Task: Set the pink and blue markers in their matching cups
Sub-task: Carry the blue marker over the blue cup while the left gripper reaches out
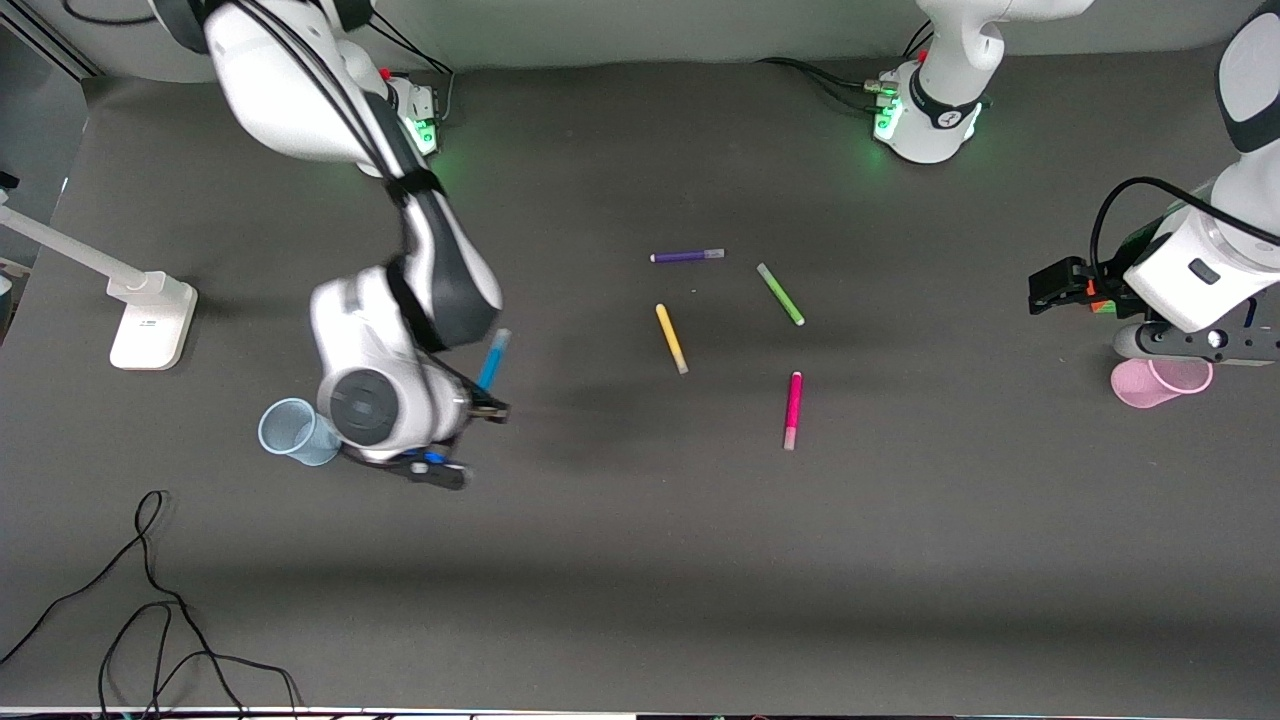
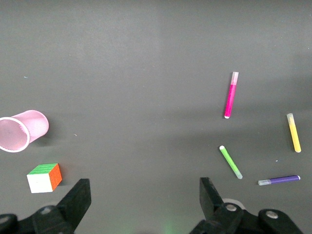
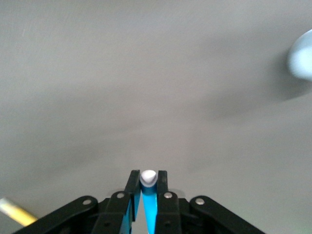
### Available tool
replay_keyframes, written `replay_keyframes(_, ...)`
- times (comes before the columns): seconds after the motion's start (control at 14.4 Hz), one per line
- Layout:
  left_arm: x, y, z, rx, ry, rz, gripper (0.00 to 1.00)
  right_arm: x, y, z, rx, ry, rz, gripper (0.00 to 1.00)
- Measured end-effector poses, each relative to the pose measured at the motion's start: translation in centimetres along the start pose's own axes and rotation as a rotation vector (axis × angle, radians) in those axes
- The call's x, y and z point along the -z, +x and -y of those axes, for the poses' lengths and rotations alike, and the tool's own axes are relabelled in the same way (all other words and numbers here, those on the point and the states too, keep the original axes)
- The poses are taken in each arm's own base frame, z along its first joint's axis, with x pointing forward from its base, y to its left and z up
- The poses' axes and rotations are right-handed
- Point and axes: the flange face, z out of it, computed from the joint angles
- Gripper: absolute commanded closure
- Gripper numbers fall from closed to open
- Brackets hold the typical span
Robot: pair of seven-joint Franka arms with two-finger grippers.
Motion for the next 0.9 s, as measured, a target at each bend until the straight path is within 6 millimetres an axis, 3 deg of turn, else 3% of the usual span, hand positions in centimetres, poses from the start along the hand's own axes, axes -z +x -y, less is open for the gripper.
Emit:
replay_keyframes(0.21, 0.0, 0.0, 0.0, 0.0, 0.0, 0.0, 0.01, 4.2, 1.2, -5.9, 0.039, -0.06, -0.087, 1.0)
replay_keyframes(0.42, -0.1, 0.1, -0.2, -0.003, -0.002, 0.0, 0.01, 5.3, 3.9, -13.3, 0.103, -0.083, -0.12, 1.0)
replay_keyframes(0.62, -1.9, 1.1, -2.5, -0.04, -0.007, 0.013, 0.02, 4.7, 7.0, -19.5, 0.181, -0.101, -0.208, 1.0)
replay_keyframes(0.9, -8.4, 4.2, -5.3, -0.056, -0.07, 0.017, 0.02, 1.5, 8.1, -22.5, 0.242, -0.131, -0.374, 1.0)
